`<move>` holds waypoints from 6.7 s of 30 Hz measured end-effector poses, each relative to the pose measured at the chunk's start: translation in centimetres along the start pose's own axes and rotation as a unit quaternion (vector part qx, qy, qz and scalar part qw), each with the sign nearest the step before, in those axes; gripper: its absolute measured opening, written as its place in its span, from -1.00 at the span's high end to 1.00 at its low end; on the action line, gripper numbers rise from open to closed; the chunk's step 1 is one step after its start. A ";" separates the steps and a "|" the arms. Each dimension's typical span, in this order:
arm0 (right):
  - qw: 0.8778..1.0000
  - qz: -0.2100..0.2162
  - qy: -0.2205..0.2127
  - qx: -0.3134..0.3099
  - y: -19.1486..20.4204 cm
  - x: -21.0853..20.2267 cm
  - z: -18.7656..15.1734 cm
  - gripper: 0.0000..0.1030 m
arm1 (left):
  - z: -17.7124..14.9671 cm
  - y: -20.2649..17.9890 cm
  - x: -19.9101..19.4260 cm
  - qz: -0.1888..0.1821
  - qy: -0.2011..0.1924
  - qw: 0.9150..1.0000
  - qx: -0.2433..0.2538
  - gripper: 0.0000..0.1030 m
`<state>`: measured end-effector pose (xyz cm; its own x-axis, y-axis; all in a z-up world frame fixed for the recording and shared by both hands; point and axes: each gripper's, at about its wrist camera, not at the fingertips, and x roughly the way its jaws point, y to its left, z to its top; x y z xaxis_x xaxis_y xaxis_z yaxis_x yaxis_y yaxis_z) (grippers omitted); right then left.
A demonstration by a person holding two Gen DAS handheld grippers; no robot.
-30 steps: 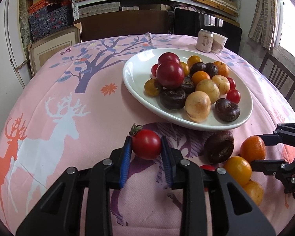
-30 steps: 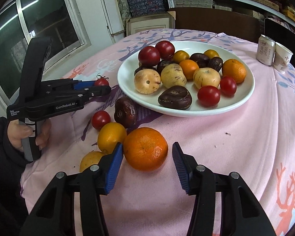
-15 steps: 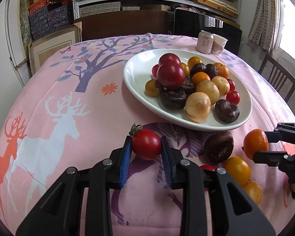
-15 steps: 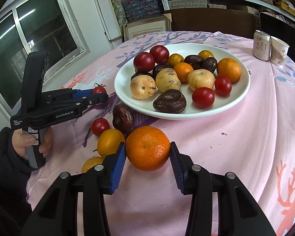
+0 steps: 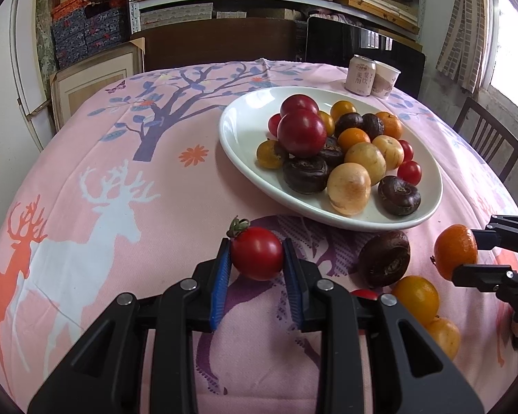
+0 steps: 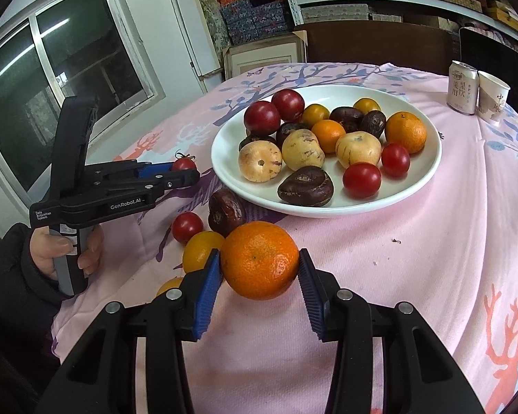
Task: Organize fruits
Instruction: 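Carry the tomato and orange onto the plate and open both grippers, then grasp a red tomato with the left gripper while the right grasps a yellow pepino, then carry the tomato and pepino onto the plate and open both grippers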
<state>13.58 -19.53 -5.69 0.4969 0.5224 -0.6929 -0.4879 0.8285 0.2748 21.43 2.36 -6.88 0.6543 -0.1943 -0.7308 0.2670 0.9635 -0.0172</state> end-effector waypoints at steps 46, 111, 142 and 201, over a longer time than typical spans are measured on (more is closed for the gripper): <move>0.980 -0.118 -0.143 0.078 -4.9 0.3 9.5 0.12 | 14.6 -3.9 2.3 -0.055 -0.039 0.998 -0.009 0.44; 0.971 -0.146 -0.151 0.112 -5.8 -5.2 1.9 -0.27 | -2.5 -5.1 -1.1 -0.069 0.032 0.994 0.082 0.42; 0.998 -0.005 0.063 -0.023 6.4 1.8 -2.5 0.19 | -1.6 -2.4 -2.6 -0.035 -0.009 0.999 0.026 0.42; 0.971 -0.150 -0.186 0.010 -2.4 -1.8 11.0 0.20 | 9.6 -6.5 2.9 -0.078 -0.012 0.997 0.013 0.42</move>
<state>21.71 -20.28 2.22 0.8411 0.2900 -0.4566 -0.2685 0.9566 0.1129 28.37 -6.20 -2.34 0.6203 -0.3466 -0.7037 0.3846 0.9162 -0.1123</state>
